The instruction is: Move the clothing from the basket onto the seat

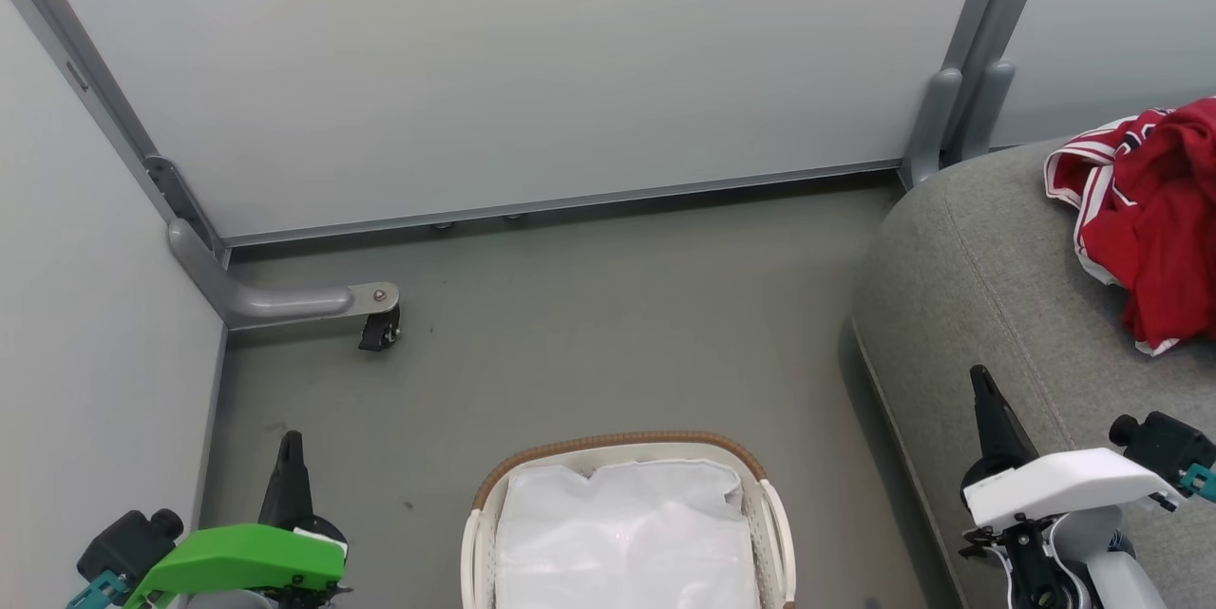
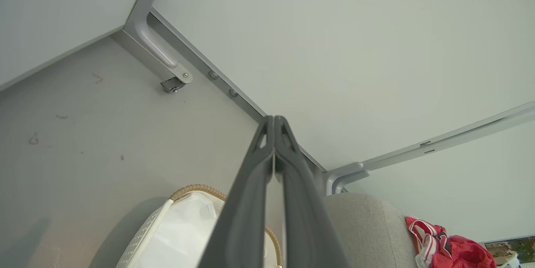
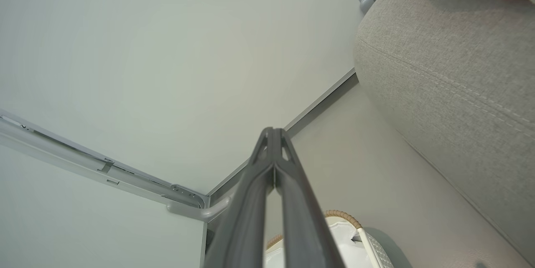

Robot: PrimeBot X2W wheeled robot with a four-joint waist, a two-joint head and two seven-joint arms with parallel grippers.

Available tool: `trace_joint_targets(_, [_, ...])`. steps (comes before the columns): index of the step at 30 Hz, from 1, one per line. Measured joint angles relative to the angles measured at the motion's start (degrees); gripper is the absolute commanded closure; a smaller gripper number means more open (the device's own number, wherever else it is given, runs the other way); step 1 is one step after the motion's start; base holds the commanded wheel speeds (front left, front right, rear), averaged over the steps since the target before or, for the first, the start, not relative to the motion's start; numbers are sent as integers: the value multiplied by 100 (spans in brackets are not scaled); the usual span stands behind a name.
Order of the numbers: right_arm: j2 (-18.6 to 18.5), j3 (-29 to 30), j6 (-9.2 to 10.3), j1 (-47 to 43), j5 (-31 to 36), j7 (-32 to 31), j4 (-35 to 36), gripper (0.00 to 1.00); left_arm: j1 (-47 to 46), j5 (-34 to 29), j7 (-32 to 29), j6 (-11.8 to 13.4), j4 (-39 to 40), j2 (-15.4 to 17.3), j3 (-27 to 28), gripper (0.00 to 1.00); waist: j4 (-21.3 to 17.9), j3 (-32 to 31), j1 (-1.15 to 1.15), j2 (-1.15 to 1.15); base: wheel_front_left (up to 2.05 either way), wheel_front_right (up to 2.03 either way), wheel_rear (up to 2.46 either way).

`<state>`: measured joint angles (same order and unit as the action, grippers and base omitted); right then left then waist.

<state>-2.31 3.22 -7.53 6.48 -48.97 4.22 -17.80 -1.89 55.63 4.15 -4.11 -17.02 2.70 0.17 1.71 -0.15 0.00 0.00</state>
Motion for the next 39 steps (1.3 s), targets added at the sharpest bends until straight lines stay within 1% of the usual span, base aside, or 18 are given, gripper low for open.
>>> trace_joint_targets(20, [-10, 108, 1, 0, -1360, -346, 115, 100, -126, 1170, -331, -94, 88, 0, 196, 100, -43, 8, 0, 0, 0, 0, 0])
trace_joint_targets(39, [-22, 183, 2, 0, -2441, -617, 209, 100, -218, 2063, -605, -191, 165, 0, 358, 100, -83, 15, 0, 0, 0, 0, 0])
